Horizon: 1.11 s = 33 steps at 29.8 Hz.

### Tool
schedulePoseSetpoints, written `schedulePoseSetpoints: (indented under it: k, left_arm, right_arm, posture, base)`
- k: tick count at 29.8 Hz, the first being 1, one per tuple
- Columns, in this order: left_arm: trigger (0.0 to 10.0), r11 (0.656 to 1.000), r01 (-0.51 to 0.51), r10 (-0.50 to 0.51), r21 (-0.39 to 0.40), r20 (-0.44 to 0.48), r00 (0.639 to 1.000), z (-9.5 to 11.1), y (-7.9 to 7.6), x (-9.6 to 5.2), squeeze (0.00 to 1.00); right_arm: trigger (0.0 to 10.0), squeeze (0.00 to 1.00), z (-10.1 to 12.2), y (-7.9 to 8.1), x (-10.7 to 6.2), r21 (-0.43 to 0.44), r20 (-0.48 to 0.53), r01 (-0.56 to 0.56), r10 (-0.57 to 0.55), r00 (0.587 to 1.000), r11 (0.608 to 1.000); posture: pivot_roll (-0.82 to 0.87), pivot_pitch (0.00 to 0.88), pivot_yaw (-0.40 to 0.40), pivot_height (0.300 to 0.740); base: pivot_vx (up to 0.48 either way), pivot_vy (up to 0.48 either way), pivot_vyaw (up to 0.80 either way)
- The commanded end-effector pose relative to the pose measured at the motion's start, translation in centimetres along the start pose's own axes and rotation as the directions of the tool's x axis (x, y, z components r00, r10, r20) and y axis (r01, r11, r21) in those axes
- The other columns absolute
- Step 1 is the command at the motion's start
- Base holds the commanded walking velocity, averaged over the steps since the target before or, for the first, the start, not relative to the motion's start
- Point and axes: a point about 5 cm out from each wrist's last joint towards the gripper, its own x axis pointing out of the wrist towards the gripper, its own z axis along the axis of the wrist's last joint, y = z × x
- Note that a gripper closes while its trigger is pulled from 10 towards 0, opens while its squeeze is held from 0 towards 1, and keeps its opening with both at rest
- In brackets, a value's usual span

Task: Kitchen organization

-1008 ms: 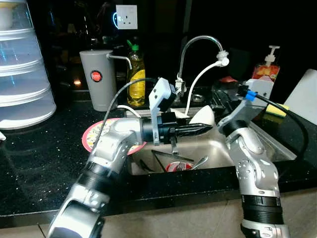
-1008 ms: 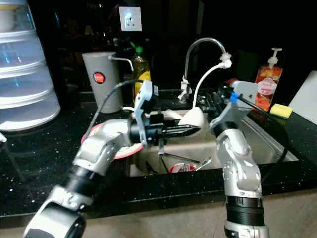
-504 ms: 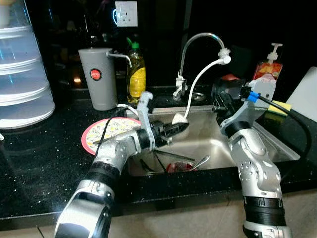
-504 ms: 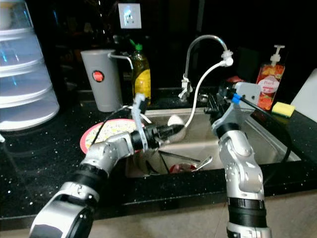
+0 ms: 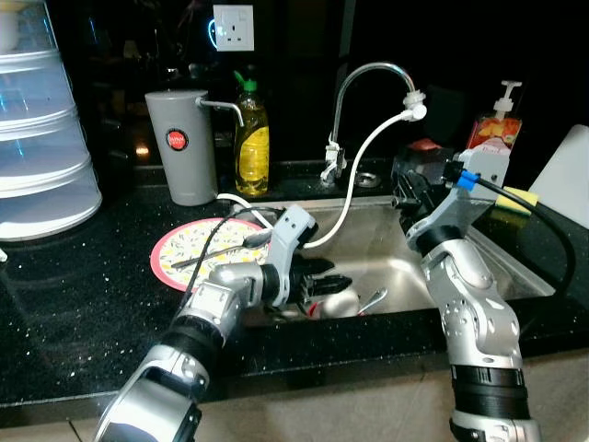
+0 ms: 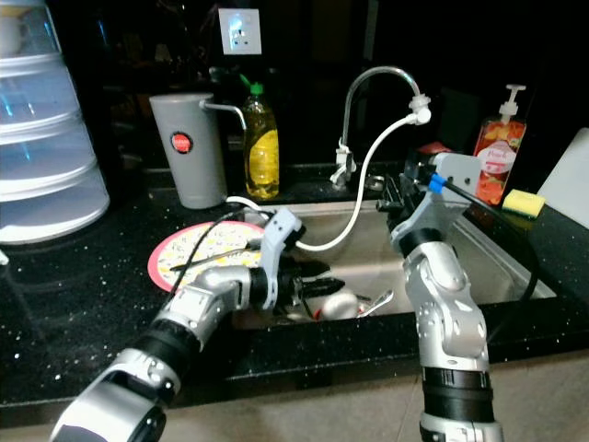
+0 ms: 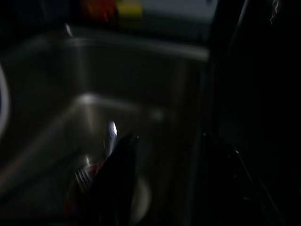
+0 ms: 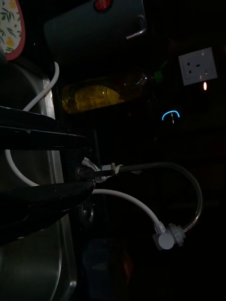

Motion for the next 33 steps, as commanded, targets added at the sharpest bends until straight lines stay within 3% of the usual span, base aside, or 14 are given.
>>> schedulePoseSetpoints:
  k: [1, 5, 6, 7, 9, 11, 12, 13, 14, 16, 17, 20, 25, 33]
  left_arm:
    - [10.0, 1.000, -0.009, 0.005, 0.028, 0.136, 0.991, 2.6, 0.0, -0.4, 0.00]
    - [10.0, 0.997, -0.032, 0.016, 0.075, 0.209, 0.978, 5.0, -0.1, -1.5, 0.00]
    - [10.0, 0.997, -0.032, 0.016, 0.075, 0.209, 0.978, 5.0, -0.1, -1.5, 0.00]
    - [10.0, 0.987, -0.077, 0.051, 0.144, 0.177, 0.983, 5.7, 0.2, -2.3, 0.00]
    - [10.0, 0.987, -0.077, 0.051, 0.144, 0.177, 0.983, 5.7, 0.2, -2.3, 0.00]
    - [10.0, 0.949, -0.220, 0.222, 0.226, 0.013, 0.975, 5.3, 3.2, -5.9, 0.00]
    - [10.0, 0.949, -0.220, 0.222, 0.226, 0.013, 0.975, 5.3, 3.2, -5.9, 0.00]
    - [10.0, 0.922, -0.295, 0.322, 0.251, -0.073, 0.944, 4.6, 5.0, -8.1, 0.00]
    - [10.0, 0.922, -0.295, 0.322, 0.251, -0.073, 0.944, 4.6, 5.0, -8.1, 0.00]
    - [10.0, 0.878, -0.397, 0.446, 0.268, -0.158, 0.881, 3.9, 7.3, -11.5, 0.00]
    - [10.0, 0.878, -0.397, 0.446, 0.268, -0.158, 0.881, 3.9, 7.3, -11.5, 0.00]
    - [10.0, 0.862, -0.449, 0.493, 0.236, -0.180, 0.851, 4.0, 8.4, -13.4, 0.00]
    - [10.0, 0.864, -0.461, 0.500, 0.204, -0.231, 0.835, 3.2, 8.9, -14.2, 0.00]
    - [10.0, 0.834, -0.505, 0.549, 0.221, -0.259, 0.795, 1.5, 9.2, -13.5, 0.00]
  right_arm:
    - [10.0, 0.00, 0.2, 0.4, 0.1, 0.010, 0.004, -0.012, 0.012, 1.000, 1.000]
    - [10.0, 0.00, 0.2, 0.4, 0.1, 0.010, 0.004, -0.011, 0.011, 1.000, 1.000]
    - [10.0, 0.00, 0.2, 0.4, 0.1, 0.010, 0.004, -0.011, 0.011, 1.000, 1.000]
    - [10.0, 0.00, 0.2, 0.4, 0.1, 0.010, 0.004, -0.011, 0.011, 1.000, 1.000]
    - [10.0, 0.00, 0.2, 0.4, 0.1, 0.010, 0.004, -0.011, 0.011, 1.000, 1.000]
    - [10.0, 0.00, 0.2, 0.4, 0.0, 0.014, 0.003, -0.010, 0.010, 1.000, 1.000]
    - [10.0, 0.00, 0.2, 0.4, 0.0, 0.014, 0.003, -0.010, 0.010, 1.000, 1.000]
    - [10.0, 0.00, 0.0, 0.5, 0.0, 0.018, 0.000, -0.011, 0.011, 1.000, 1.000]
    - [10.0, 0.00, 0.0, 0.5, 0.0, 0.018, 0.000, -0.011, 0.011, 1.000, 1.000]
    - [10.0, 0.00, -0.3, 0.8, 0.0, 0.028, -0.005, -0.019, 0.019, 1.000, 0.999]
    - [10.0, 0.00, -0.3, 0.8, 0.0, 0.028, -0.005, -0.019, 0.019, 1.000, 0.999]
    - [10.0, 0.00, -0.5, 1.2, 0.0, 0.036, -0.009, -0.037, 0.037, 0.999, 0.999]
    - [10.0, 0.00, -0.5, 1.1, -0.1, 0.034, -0.012, -0.035, 0.035, 0.999, 0.999]
    - [10.0, 0.00, -0.5, 0.9, -0.3, 0.031, -0.015, -0.028, 0.028, 0.999, 0.999]
  posture:
    - [0.02, 0.018, -0.032, 0.740]
    - [0.03, 0.025, -0.032, 0.740]
    - [0.03, 0.025, -0.032, 0.740]
    - [0.03, 0.027, -0.032, 0.740]
    - [0.03, 0.027, -0.032, 0.740]
    - [0.07, 0.039, -0.034, 0.740]
    - [0.07, 0.039, -0.034, 0.740]
    - [0.07, 0.041, -0.034, 0.740]
    - [0.07, 0.041, -0.034, 0.740]
    - [0.08, 0.041, -0.032, 0.740]
    - [0.08, 0.041, -0.032, 0.740]
    - [0.07, 0.043, -0.032, 0.740]
    - [0.06, 0.050, -0.027, 0.740]
    - [0.05, 0.060, -0.029, 0.740]
  base:
    - [0.000, 0.000, 0.00]
    - [0.000, 0.000, 0.00]
    - [0.000, 0.000, 0.00]
    - [0.000, 0.000, 0.00]
    - [0.000, 0.000, 0.00]
    - [0.000, 0.000, 0.00]
    - [0.000, 0.000, 0.00]
    - [0.000, 0.000, 0.00]
    - [0.000, 0.000, 0.00]
    - [0.000, 0.000, 0.00]
    - [0.000, 0.000, 0.00]
    - [0.000, 0.000, 0.00]
    - [0.000, 0.000, 0.00]
    - [0.000, 0.000, 0.00]
